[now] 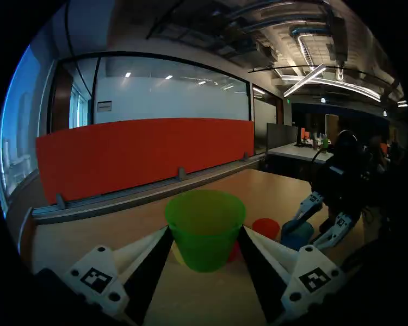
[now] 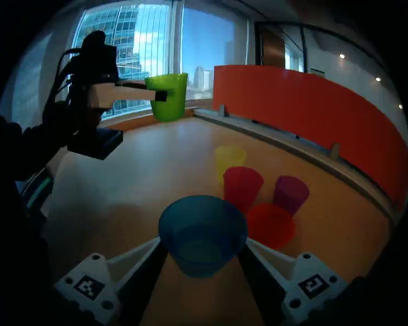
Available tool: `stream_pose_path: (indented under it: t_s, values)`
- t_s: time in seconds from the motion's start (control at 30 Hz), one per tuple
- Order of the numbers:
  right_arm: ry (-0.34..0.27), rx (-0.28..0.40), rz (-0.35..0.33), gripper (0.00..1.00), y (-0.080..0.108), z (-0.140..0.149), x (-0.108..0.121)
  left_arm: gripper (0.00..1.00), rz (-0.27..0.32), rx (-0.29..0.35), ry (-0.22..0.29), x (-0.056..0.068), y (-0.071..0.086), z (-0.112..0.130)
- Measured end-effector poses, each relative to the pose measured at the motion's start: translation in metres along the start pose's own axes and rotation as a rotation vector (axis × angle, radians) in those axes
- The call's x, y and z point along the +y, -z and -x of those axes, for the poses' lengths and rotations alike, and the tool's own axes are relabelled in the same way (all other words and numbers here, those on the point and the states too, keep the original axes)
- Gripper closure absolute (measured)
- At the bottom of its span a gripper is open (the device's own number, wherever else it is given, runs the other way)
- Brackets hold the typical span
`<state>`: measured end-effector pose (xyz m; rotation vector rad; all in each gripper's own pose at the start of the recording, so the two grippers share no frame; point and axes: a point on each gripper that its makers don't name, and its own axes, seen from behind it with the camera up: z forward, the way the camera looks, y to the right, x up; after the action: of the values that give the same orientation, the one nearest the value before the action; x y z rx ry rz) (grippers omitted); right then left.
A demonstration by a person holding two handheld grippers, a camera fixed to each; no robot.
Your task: Pour water
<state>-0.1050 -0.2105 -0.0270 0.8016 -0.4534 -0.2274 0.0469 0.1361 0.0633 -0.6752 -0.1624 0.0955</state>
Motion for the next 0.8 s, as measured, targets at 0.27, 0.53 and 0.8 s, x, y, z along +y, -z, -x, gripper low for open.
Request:
stream_pose_path:
  t_s: [0.27, 0.53, 0.8]
  values:
    - [-0.003, 0.081, 0.036, 0.14, 0.023, -0.036, 0.013, 0.17, 0.006, 0.050, 0.013, 0.009, 0.004, -0.005]
    - [0.005, 0.141, 0.070, 0.14, 0.041, -0.065, 0.026, 0.17, 0.009, 0.094, 0.014, 0.016, 0.005, -0.006]
    - [0.008, 0.181, 0.090, 0.14, 0.049, -0.082, 0.035, 0.17, 0.010, 0.094, 0.004, 0.017, 0.003, -0.002]
